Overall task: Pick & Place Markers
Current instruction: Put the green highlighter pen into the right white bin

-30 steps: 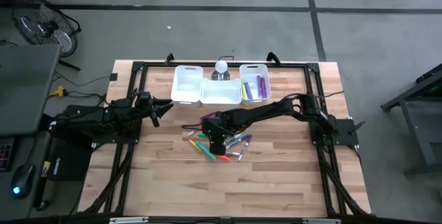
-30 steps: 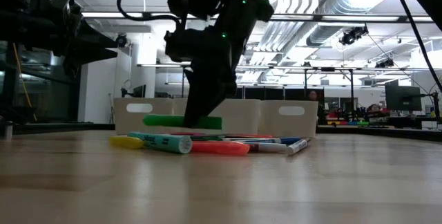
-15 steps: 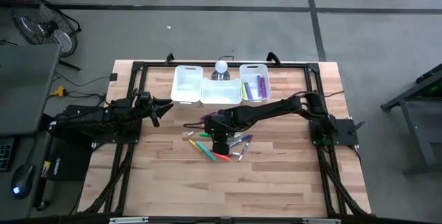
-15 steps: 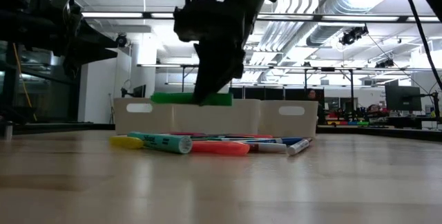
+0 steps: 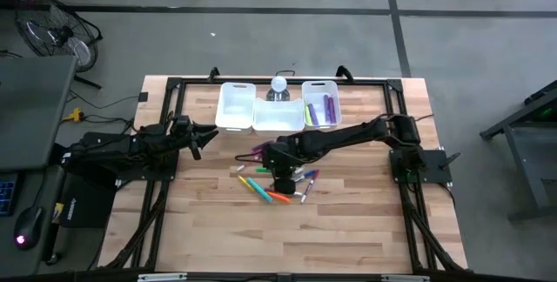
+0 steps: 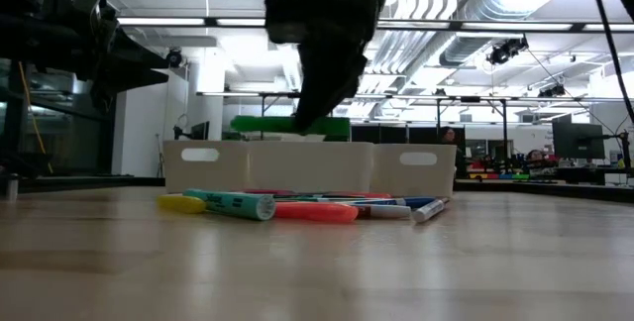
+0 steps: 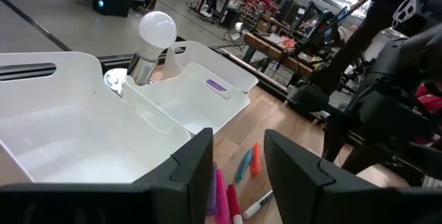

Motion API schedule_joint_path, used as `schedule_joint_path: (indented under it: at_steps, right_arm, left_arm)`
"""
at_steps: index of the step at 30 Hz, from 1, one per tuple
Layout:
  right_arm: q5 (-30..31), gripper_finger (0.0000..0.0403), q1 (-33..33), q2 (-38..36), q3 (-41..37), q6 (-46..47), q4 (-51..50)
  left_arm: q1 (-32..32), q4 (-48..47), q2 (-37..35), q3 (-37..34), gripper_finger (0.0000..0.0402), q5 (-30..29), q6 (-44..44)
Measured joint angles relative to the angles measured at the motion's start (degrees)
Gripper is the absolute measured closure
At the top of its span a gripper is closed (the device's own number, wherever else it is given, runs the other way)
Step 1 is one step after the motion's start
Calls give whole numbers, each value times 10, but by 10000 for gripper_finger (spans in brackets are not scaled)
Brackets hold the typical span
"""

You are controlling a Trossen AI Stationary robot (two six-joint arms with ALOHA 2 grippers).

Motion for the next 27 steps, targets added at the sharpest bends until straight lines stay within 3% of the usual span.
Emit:
schedule_joint_path:
  at_steps: [10, 20, 27]
  right_arm:
    - [5, 349, 9, -148, -233, 61, 180]
    - [65, 349, 5, -308, -379, 163, 185]
    - [110, 349, -22, -395, -439, 233, 184]
  left_arm:
    - [0, 0, 0, 0, 273, 0, 0]
    - [0, 0, 0, 0, 273, 0, 0]
    - [0, 0, 0, 0, 273, 0, 0]
